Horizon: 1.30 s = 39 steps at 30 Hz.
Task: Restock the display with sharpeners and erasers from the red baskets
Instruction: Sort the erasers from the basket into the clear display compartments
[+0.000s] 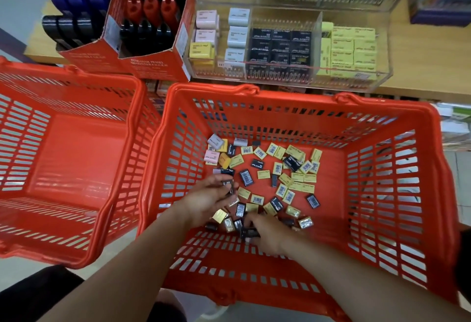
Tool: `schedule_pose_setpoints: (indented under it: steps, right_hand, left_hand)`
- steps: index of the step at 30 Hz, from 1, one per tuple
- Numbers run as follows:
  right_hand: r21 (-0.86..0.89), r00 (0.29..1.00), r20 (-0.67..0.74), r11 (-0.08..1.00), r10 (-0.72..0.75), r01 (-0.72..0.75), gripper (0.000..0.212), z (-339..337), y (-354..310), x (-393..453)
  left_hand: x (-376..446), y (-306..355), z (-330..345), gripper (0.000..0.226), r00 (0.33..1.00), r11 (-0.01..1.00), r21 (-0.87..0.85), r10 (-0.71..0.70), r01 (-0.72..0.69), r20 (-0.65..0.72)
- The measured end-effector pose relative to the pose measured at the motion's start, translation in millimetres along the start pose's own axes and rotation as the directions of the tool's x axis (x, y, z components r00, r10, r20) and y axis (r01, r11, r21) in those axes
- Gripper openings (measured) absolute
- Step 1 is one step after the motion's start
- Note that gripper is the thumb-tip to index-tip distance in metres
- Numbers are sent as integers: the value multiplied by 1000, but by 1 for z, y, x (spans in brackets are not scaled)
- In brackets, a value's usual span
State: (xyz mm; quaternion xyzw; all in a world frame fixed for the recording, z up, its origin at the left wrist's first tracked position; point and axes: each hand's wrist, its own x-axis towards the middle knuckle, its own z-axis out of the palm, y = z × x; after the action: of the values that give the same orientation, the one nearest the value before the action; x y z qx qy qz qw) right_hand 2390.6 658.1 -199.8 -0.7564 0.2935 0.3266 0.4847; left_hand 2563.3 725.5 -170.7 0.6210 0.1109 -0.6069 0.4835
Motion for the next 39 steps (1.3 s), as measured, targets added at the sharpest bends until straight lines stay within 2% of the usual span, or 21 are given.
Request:
schedule_pose_setpoints:
  steps: [2, 4, 5, 7, 8, 9, 12, 14, 17, 20, 22, 24, 27, 29, 31, 33, 35, 37, 39]
  right_hand:
    - [81, 999, -23, 996, 25, -23, 35, -9, 0, -11]
    - [305, 995, -73, 951, 74, -49, 36, -30, -3, -27]
    - [486, 991, -81, 872, 108, -55, 35, -46, -7, -38]
    - [783, 990, -65, 622, 126, -27, 33, -82, -21, -68]
    - [838, 991, -82, 546, 109, 9, 33, -101, -30, -86]
    - [847, 991, -113, 529, 76, 56, 31, -118, -41, -105]
    - [757, 970, -237, 617, -45, 214, 19, -160, -81, -166]
    - [638, 928, -360, 700, -97, 320, 16, -180, -107, -206]
    - [406, 819, -545, 798, -180, 445, 19, -198, -137, -256]
    - [139, 677, -691, 873, -252, 467, 21, -204, -146, -285]
    - [89, 603, -753, 867, -263, 490, 24, -206, -147, -292]
    - [88, 568, -783, 859, -253, 505, 27, -209, -149, -294]
    - [134, 603, -732, 801, -317, 583, 19, -215, -153, -292]
    - [317, 667, -681, 699, -302, 641, 17, -220, -152, -292]
    - [464, 704, -674, 613, -224, 640, 21, -227, -147, -291]
    - [534, 732, -668, 602, -130, 594, 22, -234, -141, -291]
    - [557, 749, -655, 605, -101, 569, 22, -238, -137, -289]
    - [499, 733, -667, 652, -131, 571, 21, -239, -136, -287]
    - [257, 617, -755, 767, -220, 588, 24, -238, -138, -287]
  left_hand:
    - [-5, 10, 6, 27, 1000, 1000, -11, 6, -6, 24]
    - [-17, 27, 12, 29, 998, 1000, -12, -8, 9, 70]
    - [-26, 37, 17, 29, 996, 1000, 9, -3, 3, 91]
    - [-52, 61, 29, 26, 991, 995, 92, 25, -37, 128]
    - [-69, 75, 38, 23, 988, 988, 141, 41, -62, 148]
    - [-88, 88, 46, 19, 984, 977, 192, 57, -90, 170]
    - [-152, 124, 74, 15, 970, 922, 334, 132, -196, 205]
    - [-189, 142, 93, 14, 958, 897, 349, 215, -271, 193]
    - [-233, 150, 117, 19, 935, 885, 311, 300, -347, 188]
    - [-256, 145, 132, 49, 902, 859, 298, 348, -416, 256]
    - [-262, 146, 140, 60, 868, 834, 299, 359, -463, 343]
    - [-263, 149, 147, 50, 847, 821, 284, 385, -495, 366]
    - [-262, 155, 147, 32, 841, 844, 208, 404, -494, 360]
    - [-259, 160, 141, 31, 815, 801, 236, 454, -550, 360]
    - [-258, 165, 136, 34, 773, 716, 304, 531, -628, 346]
    - [-257, 171, 134, 37, 747, 692, 290, 570, -661, 342]
    - [-257, 174, 134, 37, 730, 683, 274, 580, -677, 360]
    - [-256, 175, 137, 31, 723, 673, 279, 579, -685, 377]
    - [-256, 176, 141, 26, 718, 667, 285, 571, -689, 398]
